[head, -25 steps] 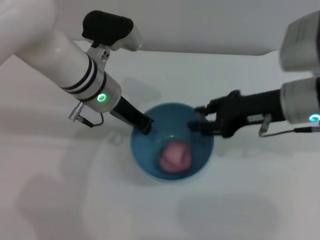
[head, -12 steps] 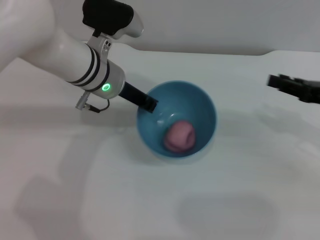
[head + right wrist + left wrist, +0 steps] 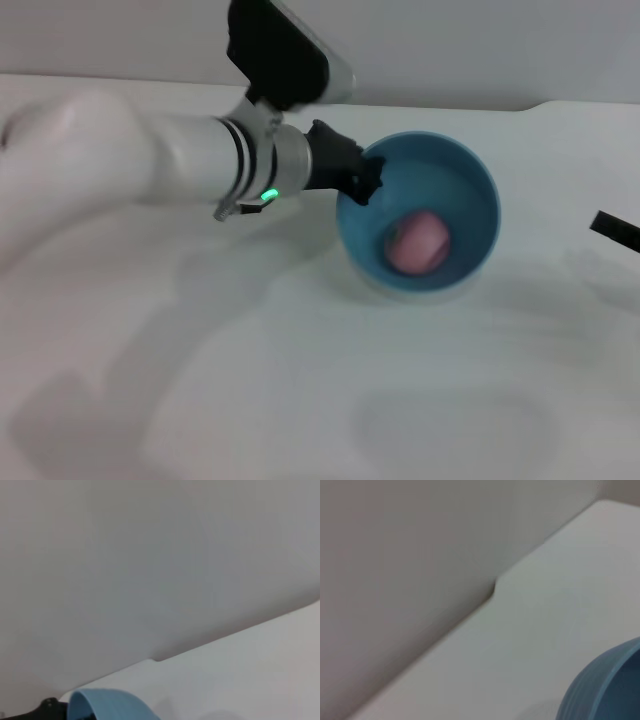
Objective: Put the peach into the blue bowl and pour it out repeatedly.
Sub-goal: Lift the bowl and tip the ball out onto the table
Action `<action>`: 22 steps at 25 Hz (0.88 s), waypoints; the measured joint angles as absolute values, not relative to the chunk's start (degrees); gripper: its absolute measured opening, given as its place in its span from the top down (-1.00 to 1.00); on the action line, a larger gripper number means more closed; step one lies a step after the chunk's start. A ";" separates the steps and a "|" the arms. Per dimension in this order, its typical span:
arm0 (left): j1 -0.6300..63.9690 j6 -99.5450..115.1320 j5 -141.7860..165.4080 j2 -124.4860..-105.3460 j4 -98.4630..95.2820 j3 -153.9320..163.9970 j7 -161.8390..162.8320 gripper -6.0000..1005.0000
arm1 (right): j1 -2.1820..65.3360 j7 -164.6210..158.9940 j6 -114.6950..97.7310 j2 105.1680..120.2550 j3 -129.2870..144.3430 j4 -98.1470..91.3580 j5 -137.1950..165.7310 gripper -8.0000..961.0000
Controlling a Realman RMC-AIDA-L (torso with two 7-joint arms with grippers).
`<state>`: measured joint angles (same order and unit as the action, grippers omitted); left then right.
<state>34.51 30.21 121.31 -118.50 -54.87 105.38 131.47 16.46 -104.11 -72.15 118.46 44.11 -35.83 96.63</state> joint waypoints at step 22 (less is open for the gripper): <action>26.01 -46.70 121.95 -119.11 -45.18 149.75 111.45 0.99 | 13.73 -103.62 -71.83 117.70 37.35 -34.29 96.96 0.10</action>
<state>26.01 -46.70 121.95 -119.11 -45.18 149.75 111.45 13.73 -103.62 -71.83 117.70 37.35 -34.29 96.96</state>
